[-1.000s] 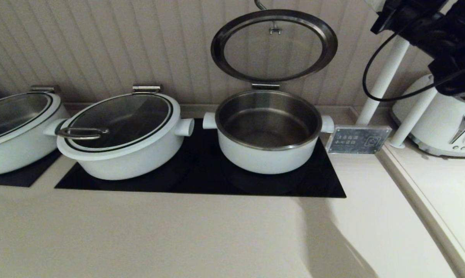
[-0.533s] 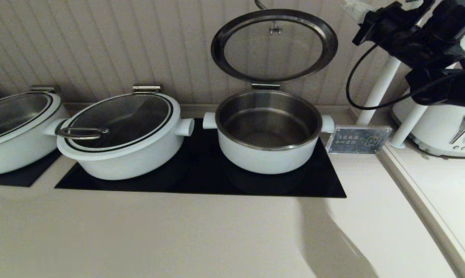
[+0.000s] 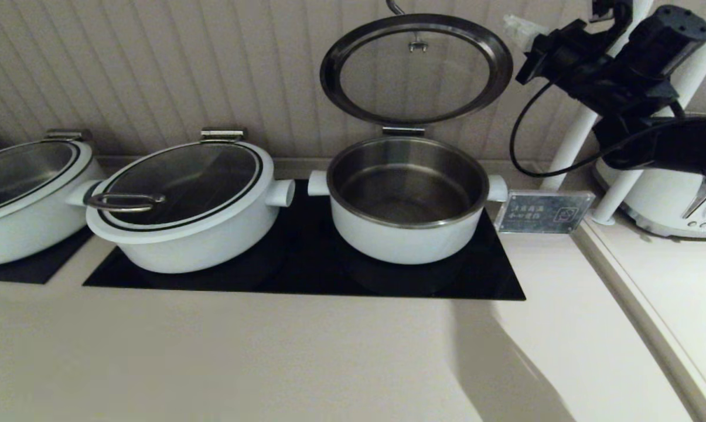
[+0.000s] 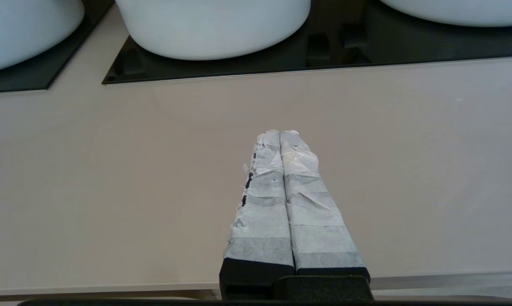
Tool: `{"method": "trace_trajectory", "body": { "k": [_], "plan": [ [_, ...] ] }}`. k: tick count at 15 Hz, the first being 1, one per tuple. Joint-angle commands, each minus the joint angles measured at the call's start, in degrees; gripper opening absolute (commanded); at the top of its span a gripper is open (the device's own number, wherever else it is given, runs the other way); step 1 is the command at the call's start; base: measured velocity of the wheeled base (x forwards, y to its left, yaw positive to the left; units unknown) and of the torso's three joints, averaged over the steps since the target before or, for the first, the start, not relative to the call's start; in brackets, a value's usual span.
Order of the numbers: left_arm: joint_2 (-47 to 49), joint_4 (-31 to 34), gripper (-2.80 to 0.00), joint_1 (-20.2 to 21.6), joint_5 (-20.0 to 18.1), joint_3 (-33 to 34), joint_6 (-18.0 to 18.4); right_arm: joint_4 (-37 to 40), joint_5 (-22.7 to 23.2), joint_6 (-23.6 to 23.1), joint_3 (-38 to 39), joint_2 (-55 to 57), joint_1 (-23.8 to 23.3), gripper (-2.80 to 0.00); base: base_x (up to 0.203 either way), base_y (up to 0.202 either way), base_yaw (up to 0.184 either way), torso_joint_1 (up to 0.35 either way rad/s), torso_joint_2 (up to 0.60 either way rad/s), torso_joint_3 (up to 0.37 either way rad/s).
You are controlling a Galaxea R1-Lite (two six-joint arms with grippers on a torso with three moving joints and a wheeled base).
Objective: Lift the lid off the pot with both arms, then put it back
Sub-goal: Close the pot lid
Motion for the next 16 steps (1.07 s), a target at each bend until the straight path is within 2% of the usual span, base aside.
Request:
{"method": "trace_trajectory", "body": {
  "k": [1, 4, 16],
  "plan": [
    [0.04, -0.03, -2.8, 0.01, -0.03, 0.0, 0.01, -0.48, 0.27, -0.03, 0.01, 0.78, 1.1, -2.8, 0.0, 0.0, 0.0, 0.0, 0.0, 0.0],
    [-0.05, -0.03, -2.8, 0.03, -0.03, 0.0, 0.01, -0.46, 0.7, 0.15, 0.01, 0.9, 2.48, -2.8, 0.0, 0.0, 0.0, 0.0, 0.0, 0.0],
    [0.03, -0.03, -2.8, 0.03, -0.03, 0.0, 0.01, 1.24, 4.32, 1.29, 1.24, -2.0, 2.5, -2.8, 0.0, 0.0, 0.0, 0.0, 0.0, 0.0]
  ]
}}
